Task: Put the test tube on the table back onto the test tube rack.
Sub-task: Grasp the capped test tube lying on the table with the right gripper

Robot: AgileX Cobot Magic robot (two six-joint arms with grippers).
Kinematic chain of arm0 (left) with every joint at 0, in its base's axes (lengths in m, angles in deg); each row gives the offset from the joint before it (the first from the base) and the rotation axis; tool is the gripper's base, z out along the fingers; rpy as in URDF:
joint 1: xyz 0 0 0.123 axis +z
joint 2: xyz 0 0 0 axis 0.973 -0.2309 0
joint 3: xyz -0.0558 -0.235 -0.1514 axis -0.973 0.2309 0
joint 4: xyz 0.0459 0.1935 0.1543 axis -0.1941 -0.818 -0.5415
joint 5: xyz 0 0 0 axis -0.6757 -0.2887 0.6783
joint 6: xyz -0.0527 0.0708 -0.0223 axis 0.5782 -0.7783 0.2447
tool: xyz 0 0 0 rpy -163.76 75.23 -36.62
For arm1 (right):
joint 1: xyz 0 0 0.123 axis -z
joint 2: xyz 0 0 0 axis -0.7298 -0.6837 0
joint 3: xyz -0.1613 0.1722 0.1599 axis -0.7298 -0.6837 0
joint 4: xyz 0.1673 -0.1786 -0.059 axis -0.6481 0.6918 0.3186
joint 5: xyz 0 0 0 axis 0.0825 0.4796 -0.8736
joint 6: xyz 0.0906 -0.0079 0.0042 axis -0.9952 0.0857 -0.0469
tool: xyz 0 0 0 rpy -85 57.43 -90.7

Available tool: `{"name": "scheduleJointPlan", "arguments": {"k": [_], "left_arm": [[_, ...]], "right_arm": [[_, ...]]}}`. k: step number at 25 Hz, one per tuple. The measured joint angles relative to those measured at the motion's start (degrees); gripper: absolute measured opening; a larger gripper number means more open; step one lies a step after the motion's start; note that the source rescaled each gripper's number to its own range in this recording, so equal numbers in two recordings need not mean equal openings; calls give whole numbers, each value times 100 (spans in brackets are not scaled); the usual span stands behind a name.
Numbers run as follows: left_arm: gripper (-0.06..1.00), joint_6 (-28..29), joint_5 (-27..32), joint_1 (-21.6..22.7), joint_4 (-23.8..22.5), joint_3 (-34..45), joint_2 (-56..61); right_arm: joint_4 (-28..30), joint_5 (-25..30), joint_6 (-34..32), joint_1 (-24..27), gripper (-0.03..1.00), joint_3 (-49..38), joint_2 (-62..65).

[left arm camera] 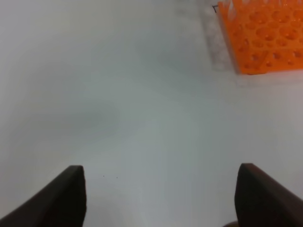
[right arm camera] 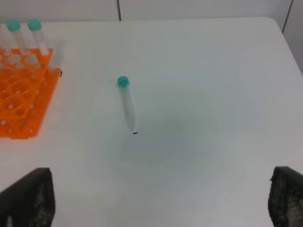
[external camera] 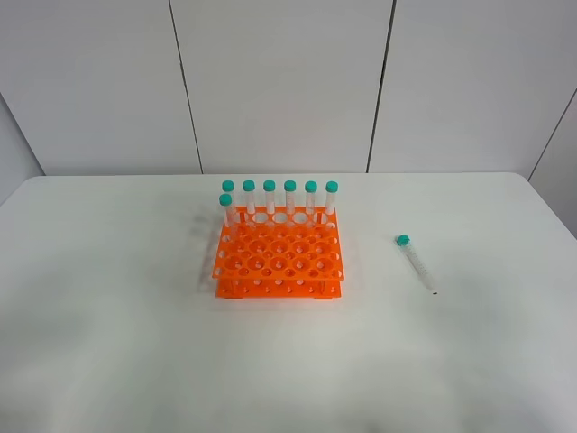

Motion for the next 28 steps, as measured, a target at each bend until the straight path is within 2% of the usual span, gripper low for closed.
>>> {"name": "scheduleJointPlan", "arguments": {"k": [10, 13, 19, 28], "left_arm": [[100, 0, 0, 0, 0, 0, 0], [100, 0, 0, 0, 0, 0, 0], [100, 0, 0, 0, 0, 0, 0], [100, 0, 0, 0, 0, 0, 0]], "right_arm": [[0, -5, 0, 0, 100, 13, -12], [0, 1, 0, 0, 100, 257, -449], [0, -11, 5, 0, 100, 1188, -2686], [-6, -35, 87, 0, 100, 2786, -6790]]}}
